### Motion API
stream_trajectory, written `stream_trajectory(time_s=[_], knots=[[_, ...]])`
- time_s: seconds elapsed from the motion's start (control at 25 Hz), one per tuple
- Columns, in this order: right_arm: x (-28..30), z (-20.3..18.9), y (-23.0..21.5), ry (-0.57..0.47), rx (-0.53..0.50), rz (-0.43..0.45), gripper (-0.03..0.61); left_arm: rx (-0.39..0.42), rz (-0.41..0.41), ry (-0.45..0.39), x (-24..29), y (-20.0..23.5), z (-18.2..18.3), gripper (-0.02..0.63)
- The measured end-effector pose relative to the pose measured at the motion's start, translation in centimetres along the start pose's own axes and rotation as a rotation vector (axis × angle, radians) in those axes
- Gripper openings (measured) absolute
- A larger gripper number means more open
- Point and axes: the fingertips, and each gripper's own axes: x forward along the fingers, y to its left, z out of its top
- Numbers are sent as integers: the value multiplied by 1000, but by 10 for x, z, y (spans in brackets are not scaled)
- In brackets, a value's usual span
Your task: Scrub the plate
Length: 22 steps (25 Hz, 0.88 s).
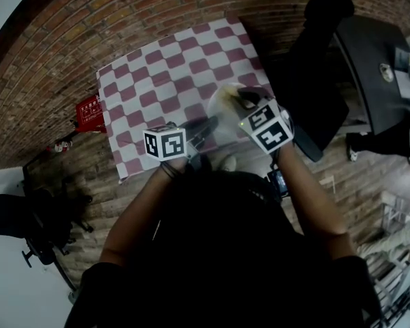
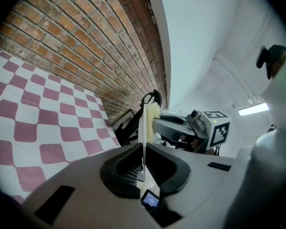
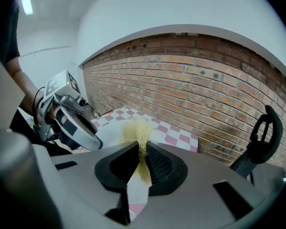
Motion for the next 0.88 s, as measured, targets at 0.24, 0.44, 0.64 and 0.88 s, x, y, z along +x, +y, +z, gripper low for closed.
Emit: stream_trajectory(time_s=[0.24,0.44,0.64,0.88], knots=[[7,-15,59,38,-34,137,44,-31,42,-45,-16,18,18,21],[11,-62,43,135,17,130,46,-50,53,-49,-26,28,17,23],[6,-68,-11,159,70,11,44,-25,33,14,-20,19,6,26],[1,-21,-35,73,46,-56,44,-14,7,62,-4,8,-5,28]])
